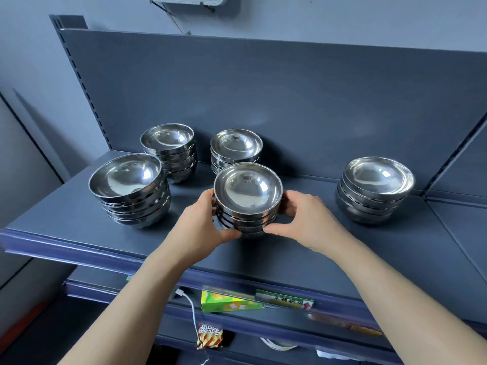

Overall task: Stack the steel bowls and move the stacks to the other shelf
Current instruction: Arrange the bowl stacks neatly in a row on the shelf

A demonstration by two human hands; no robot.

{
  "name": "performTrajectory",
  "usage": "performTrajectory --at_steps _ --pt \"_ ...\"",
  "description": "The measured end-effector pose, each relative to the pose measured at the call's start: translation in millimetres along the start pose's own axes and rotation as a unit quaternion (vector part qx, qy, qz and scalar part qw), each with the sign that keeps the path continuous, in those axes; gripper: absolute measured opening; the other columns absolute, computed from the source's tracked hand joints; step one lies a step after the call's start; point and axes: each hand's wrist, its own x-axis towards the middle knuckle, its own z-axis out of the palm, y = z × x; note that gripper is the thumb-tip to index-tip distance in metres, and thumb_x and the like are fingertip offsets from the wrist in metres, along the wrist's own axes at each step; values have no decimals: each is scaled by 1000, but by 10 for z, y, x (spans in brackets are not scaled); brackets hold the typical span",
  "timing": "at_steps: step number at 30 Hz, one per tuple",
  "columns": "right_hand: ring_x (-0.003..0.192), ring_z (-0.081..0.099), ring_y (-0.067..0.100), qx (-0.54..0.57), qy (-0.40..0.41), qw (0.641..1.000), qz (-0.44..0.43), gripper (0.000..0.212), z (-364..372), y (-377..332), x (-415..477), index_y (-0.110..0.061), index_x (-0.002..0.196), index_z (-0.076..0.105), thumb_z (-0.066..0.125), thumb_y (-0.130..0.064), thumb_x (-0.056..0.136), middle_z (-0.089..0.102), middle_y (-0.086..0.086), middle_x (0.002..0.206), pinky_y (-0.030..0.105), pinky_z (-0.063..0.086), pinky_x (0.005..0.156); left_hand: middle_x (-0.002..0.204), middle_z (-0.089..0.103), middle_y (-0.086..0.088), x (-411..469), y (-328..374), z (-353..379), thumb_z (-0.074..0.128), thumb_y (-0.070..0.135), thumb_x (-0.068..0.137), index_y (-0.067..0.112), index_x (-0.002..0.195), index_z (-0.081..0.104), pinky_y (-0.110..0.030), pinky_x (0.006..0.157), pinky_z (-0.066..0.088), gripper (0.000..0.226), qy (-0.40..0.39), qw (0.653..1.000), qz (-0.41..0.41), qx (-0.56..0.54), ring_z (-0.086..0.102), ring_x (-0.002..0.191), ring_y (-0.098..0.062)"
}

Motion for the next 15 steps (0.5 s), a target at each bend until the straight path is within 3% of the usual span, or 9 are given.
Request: performTrajectory --at_steps 10,15 --pt "102 64 1 -18 27 999 40 56 301 -358 -21 -25 114 63 85 -43 66 70 -12 107 26 53 91 115 59 20 44 -302 -300 86 30 63 31 134 39 -29 99 45 85 -37 999 4 -10 55 111 -4" --pt "107 63 8 -56 29 996 62 60 316 -403 -77 -26 120 59 81 -49 68 67 -9 113 28 51 91 116 59 19 33 -323 -340 83 31 69 31 130 40 -31 97 46 75 -51 998 24 4 56 111 -8"
